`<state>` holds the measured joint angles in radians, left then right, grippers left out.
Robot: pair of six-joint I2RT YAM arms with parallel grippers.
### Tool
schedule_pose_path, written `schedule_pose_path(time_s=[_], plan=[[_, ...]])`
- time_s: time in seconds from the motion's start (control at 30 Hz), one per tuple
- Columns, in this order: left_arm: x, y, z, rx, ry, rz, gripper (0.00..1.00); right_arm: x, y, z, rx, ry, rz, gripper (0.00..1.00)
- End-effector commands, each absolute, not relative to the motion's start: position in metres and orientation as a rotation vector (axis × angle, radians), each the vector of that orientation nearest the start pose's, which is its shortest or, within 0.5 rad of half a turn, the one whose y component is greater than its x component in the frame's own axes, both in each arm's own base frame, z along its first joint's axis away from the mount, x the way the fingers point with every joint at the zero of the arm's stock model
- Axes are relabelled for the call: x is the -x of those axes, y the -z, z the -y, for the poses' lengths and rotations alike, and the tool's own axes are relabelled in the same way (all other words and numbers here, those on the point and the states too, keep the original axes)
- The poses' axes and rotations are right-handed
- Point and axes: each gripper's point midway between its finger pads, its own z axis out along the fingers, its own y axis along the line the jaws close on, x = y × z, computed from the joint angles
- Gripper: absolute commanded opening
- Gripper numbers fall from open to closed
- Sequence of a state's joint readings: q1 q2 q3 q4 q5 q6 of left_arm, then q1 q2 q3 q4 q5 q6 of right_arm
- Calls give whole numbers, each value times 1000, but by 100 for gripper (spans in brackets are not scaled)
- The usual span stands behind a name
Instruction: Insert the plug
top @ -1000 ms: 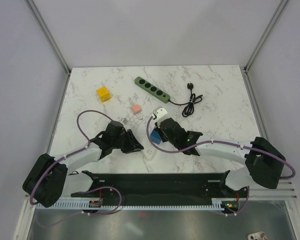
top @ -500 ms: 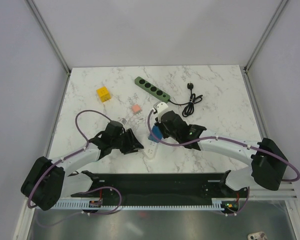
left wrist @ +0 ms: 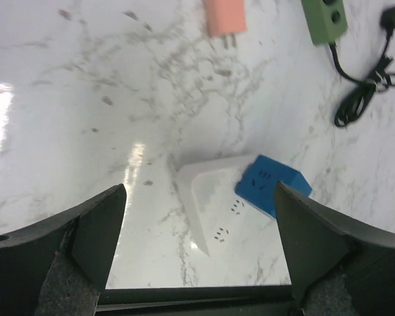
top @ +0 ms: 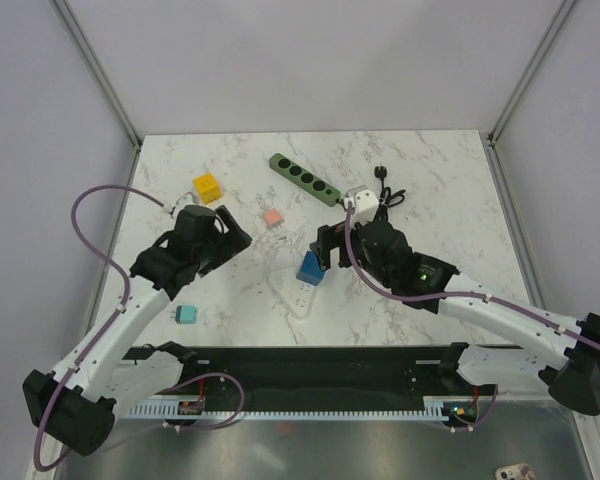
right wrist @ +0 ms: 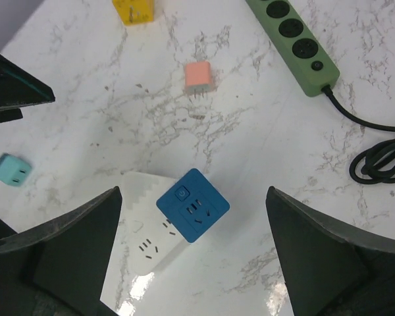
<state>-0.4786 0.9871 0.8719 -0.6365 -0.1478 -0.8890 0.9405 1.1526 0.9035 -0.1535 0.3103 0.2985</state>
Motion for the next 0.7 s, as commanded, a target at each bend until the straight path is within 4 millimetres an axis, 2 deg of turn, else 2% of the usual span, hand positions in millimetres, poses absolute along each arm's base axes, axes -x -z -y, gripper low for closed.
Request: schedule_pose_path(time_s=[0.0, 0.03, 0.07, 0.1, 0.17, 0.23, 0.33, 0.4, 0.5, 0.67], plan=[[-237, -168, 68, 803, 172, -2277, 99, -258, -256, -278, 261, -601, -1878, 98], [-236, -167, 49, 888, 111, -2239, 99, -254, -256, -281, 313, -615, -1875, 98], [-232, -168, 38, 951, 91, -2210, 98, -254, -255, -279, 311, -610, -1877, 98], [-224, -159, 21, 1078, 33, -2184, 93, -255, -247, -275, 307, -582, -1888, 98], [-215, -148, 6, 1197, -13, -2167, 92, -255, -242, -275, 330, -569, -1891, 98], [-201, -127, -6, 1386, -69, -2162, 91, -255, -237, -275, 368, -540, -1900, 98], [-187, -92, -7, 1602, -118, -2230, 94, -261, -229, -272, 369, -487, -1912, 98], [-182, -73, -5, 1679, -185, -2301, 95, -264, -225, -273, 363, -472, -1920, 98], [-181, -65, -11, 1720, -268, -2305, 95, -263, -219, -280, 381, -488, -1934, 97], [-176, -54, -14, 1805, -301, -2239, 95, -260, -212, -286, 394, -522, -1954, 96]])
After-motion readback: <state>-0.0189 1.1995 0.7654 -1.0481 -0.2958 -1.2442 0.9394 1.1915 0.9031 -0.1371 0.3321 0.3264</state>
